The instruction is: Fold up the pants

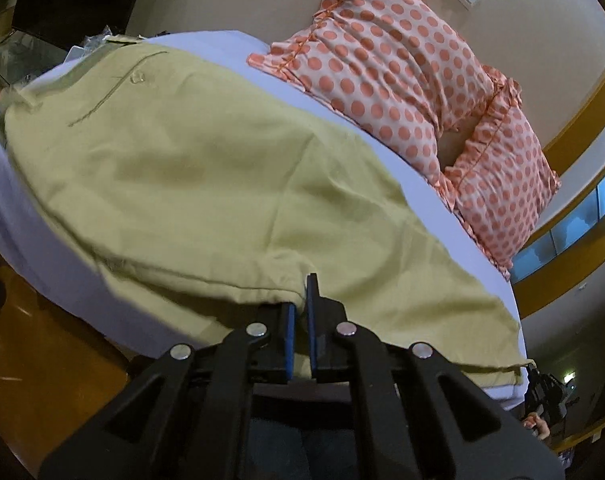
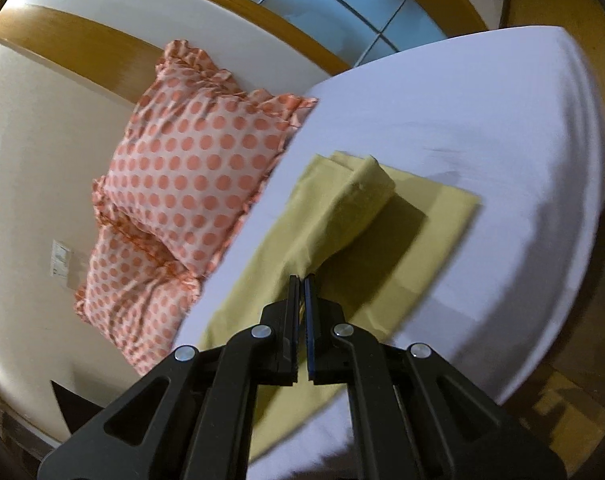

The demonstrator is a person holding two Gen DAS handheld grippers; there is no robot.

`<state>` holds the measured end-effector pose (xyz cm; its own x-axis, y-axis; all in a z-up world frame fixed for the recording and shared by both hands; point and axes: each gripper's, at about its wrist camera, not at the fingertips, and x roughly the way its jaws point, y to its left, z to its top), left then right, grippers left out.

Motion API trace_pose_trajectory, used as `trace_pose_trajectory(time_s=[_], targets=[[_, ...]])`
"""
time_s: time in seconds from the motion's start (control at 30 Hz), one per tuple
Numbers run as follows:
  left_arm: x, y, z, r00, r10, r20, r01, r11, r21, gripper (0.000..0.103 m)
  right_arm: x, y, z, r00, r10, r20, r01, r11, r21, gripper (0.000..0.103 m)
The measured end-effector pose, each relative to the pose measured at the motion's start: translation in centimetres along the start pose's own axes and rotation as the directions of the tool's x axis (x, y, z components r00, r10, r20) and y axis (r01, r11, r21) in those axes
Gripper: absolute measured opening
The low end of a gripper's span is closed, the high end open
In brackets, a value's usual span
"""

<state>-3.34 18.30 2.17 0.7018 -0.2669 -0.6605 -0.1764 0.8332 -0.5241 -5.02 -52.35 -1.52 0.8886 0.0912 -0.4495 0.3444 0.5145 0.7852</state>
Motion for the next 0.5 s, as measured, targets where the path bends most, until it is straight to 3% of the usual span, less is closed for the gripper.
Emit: trace_pose_trajectory(time_s=[0.07, 0.1, 0.13, 0.2, 0.3, 0.37, 0.5], targets=[[-0.1, 0.2, -0.8, 1.000, -0.003, 0.000, 0.003, 1.000, 0.005, 0.007, -0.8, -0.1, -0.2, 0.999, -0.044, -0.001, 0.044, 0.998, -0.033, 0.003], [-0.2, 0.3, -1.1, 1.000, 0.004, 0.003, -0.004, 1.000, 0.014, 0.011, -1.3, -0.2, -0.3, 0.998, -0.067, 0.011, 0.068, 0.997, -0.044, 0.011], [-0.6, 0.6, -1.5, 1.000, 0.014, 0.011, -0.014, 1.000, 0.020, 0.015, -2.0, -0.3, -0.3, 0.994, -0.104, 0.035, 0.106, 0.993, -0.052, 0.028], [-1.3, 1.0, -2.0, 0.999, 0.024, 0.032, -0.024, 1.000, 0.020, 0.022, -3.2, -0.9, -0.1, 0.984, -0.150, 0.094, 0.155, 0.987, -0.050, 0.050], [-2.8, 1.9, -2.4, 0.997, 0.022, 0.071, -0.022, 1.000, -0.004, 0.028, -3.4, -2.0, 0.4, 0.977, -0.175, 0.123, 0.181, 0.983, -0.035, 0.050], [-3.8, 2.5, -2.4, 0.992, 0.063, 0.110, -0.062, 0.998, -0.014, 0.031, -2.6, -2.5, 0.5, 0.977, -0.187, 0.105, 0.191, 0.981, -0.027, 0.050], [-5.3, 3.3, -2.1, 0.985, 0.066, 0.157, -0.060, 0.997, -0.042, 0.037, -0.9, -1.6, 0.2, 0.981, -0.159, 0.111, 0.169, 0.982, -0.086, 0.050]])
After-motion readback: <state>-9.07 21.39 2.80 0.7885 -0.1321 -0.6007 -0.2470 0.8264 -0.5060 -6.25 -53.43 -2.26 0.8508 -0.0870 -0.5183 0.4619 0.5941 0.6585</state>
